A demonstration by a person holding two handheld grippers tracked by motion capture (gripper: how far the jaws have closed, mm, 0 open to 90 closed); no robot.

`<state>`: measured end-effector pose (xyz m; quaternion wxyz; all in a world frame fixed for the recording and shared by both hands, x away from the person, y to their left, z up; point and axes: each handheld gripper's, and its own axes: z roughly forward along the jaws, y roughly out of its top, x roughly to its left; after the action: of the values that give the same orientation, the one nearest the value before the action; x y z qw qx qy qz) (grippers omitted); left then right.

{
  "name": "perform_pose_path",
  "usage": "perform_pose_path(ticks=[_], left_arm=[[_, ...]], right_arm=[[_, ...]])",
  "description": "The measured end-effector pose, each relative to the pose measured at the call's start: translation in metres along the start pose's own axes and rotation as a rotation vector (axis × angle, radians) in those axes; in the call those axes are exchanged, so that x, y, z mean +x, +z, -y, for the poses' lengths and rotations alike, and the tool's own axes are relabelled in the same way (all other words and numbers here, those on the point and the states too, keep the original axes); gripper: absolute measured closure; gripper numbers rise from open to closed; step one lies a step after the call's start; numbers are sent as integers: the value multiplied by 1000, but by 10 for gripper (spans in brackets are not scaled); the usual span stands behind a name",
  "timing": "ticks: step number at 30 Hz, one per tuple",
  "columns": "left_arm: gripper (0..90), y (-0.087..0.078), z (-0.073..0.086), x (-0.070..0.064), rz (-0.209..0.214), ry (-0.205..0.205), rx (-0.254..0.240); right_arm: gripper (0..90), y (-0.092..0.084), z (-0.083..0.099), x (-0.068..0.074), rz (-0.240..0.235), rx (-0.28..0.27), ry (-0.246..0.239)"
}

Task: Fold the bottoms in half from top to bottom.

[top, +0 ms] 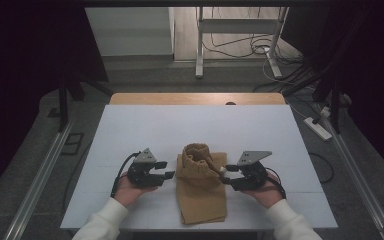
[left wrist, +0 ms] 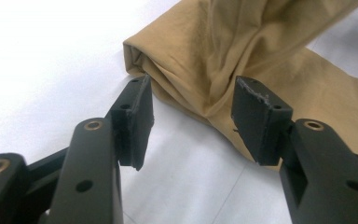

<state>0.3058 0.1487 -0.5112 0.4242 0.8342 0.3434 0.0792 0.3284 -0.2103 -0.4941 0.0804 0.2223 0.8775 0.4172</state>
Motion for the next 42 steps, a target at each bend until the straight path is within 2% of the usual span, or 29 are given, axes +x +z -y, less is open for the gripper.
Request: perform_pose_path(ticks=[4,13,20,27,34,37,42], left_arm=[[471,0,-1,-1,-12,10,0],[445,0,-2,1,-22,-14,-12],[419,3,-3,2,-20,-21,-6],[386,5,-5,2,-14,-21,-6],[321,8,-8,4,-29,-46,-11],[296,9,-12,8,-36,-70,-20],[266,14,-19,10,-38,-78,-24]], right_arm=[[463,-4,3,-4,12,7,11],[433,-15,11,-19,62,-5,82],[422,-10,10,-20,61,1,89],[389,-8,10,-22,56,-16,128],[375,-4,6,-27,75,-27,144],[366,0,3,-28,78,-29,153],[355,6,-4,-30,82,-35,156]])
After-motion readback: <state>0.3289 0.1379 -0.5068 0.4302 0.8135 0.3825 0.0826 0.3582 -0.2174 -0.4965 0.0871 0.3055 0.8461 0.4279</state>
